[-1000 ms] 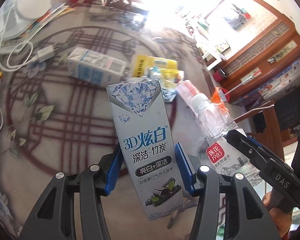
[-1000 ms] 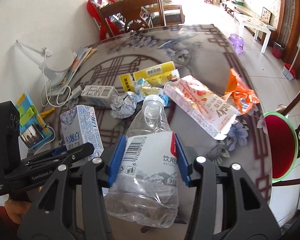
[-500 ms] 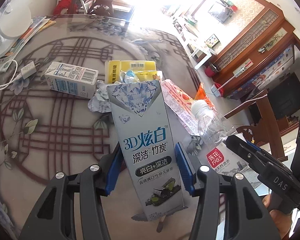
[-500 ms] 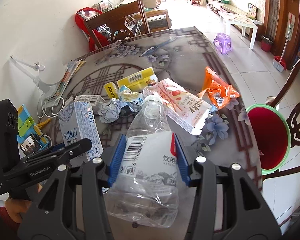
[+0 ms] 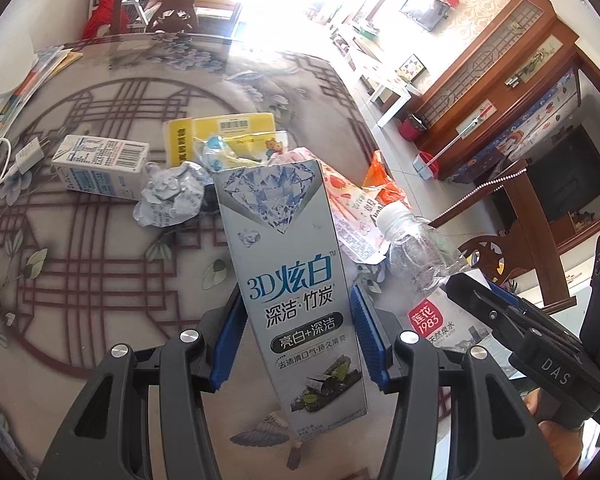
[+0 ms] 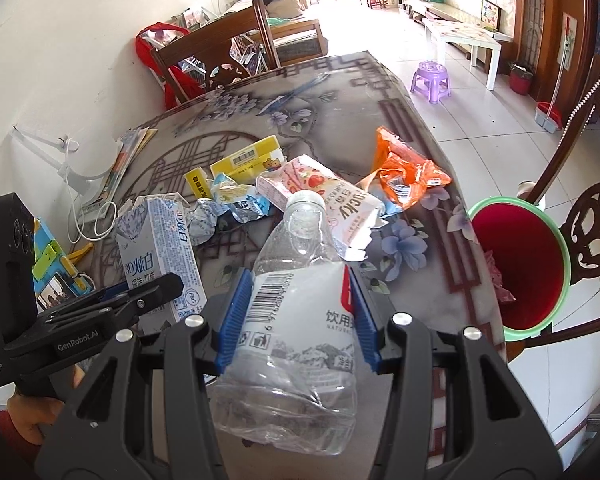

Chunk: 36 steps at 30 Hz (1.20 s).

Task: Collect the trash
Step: 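Carry the toothpaste box and water bottle to the red bin with both tools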

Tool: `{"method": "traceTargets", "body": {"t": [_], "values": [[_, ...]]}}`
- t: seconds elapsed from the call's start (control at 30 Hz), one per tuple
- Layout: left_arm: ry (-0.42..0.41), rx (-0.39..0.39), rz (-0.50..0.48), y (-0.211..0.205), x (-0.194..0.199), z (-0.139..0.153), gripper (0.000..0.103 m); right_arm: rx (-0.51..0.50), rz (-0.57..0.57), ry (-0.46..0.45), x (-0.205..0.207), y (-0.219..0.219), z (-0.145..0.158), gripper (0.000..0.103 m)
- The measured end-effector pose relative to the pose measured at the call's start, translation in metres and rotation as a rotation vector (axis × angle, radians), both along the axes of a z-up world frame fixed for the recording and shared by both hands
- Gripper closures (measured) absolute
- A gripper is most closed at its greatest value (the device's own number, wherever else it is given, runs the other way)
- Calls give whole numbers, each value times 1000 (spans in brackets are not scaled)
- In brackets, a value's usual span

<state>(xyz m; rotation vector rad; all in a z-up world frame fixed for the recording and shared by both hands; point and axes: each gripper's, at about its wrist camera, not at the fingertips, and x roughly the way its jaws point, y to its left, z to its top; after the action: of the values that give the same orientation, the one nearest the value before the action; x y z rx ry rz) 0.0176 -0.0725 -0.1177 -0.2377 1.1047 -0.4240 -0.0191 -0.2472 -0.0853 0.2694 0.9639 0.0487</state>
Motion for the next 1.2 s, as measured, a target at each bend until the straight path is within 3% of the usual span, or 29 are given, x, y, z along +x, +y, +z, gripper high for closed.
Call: {"method": "traceTargets", "body": {"t": [0.67, 1.2], "values": [[-5, 51, -106, -73, 9, 6, 54, 56, -144, 19, -14, -86, -10, 56], [9, 63, -185, -117, 11, 4, 54, -36, -371, 67, -14, -197, -36, 56]]}}
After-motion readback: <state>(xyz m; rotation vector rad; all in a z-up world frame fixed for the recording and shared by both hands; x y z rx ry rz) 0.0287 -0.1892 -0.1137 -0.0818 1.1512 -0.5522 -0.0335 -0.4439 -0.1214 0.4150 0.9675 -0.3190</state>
